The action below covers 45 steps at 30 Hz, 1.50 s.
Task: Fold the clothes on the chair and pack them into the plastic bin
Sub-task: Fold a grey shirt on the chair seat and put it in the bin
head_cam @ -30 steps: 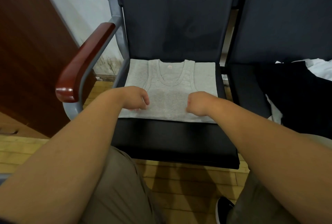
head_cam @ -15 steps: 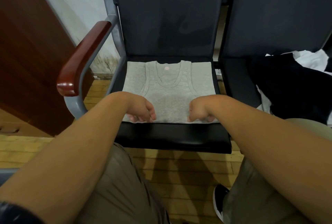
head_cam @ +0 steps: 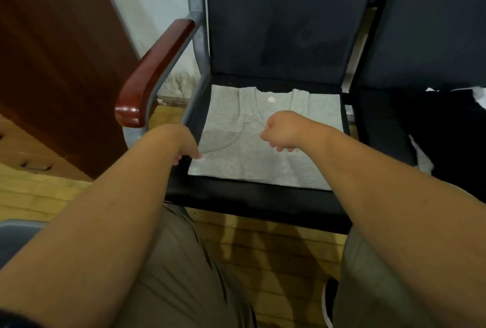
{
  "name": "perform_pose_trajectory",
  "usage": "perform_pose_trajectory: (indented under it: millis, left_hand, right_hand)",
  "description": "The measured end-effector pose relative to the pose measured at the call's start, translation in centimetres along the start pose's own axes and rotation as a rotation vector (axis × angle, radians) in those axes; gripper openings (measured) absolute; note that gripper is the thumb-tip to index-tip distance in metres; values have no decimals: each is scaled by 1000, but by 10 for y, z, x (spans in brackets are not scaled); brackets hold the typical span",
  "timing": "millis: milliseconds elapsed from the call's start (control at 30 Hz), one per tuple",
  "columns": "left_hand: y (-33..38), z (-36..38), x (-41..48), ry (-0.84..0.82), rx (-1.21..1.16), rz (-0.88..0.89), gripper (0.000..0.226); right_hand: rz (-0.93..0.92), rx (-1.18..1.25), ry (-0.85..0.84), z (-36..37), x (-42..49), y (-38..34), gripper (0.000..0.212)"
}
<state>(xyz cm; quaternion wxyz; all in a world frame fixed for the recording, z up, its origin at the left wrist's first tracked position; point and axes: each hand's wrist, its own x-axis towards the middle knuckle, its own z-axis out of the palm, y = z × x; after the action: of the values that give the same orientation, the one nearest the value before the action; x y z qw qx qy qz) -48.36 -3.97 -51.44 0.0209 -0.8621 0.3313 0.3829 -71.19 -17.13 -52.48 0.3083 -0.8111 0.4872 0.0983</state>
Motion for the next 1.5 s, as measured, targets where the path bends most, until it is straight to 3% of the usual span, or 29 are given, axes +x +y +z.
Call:
perform_pose_trajectory:
  millis: [67,267,633,767,867,1067,1200,1333,1500]
  left_hand:
    - [-9,1,4,-65,-34,2,53]
    - [-7,2,21,-4,84,157,27]
    - [-17,-5,55,-229,-199,114,10]
    - [-19,-7,61,-344,-193,94,6]
    - [-17,-7,63,-383,-201,90,9]
    - [-13,-9,64,-395,-183,114,23]
    - [-5,-9,56,-380,-194,222,25]
    - [4,-8,43,-414,-282,336,38]
    - [33,4,22,-460,-321,439,34]
  right_hand:
    - [-29,65,49,7,13,-20,25]
    - [-56,207,107,26,62,-66,21]
    - [-101,-41,322,32,158,-120,20]
    - [-103,-101,377,31,185,-133,48]
    - [-129,-164,382,36,200,-137,55]
    - [-226,-334,330,37,208,-134,45]
    - [-245,-368,448,20,204,-121,28]
    - [-246,-301,502,-12,187,-101,33]
    - [-220,-3,583,-48,166,-55,38]
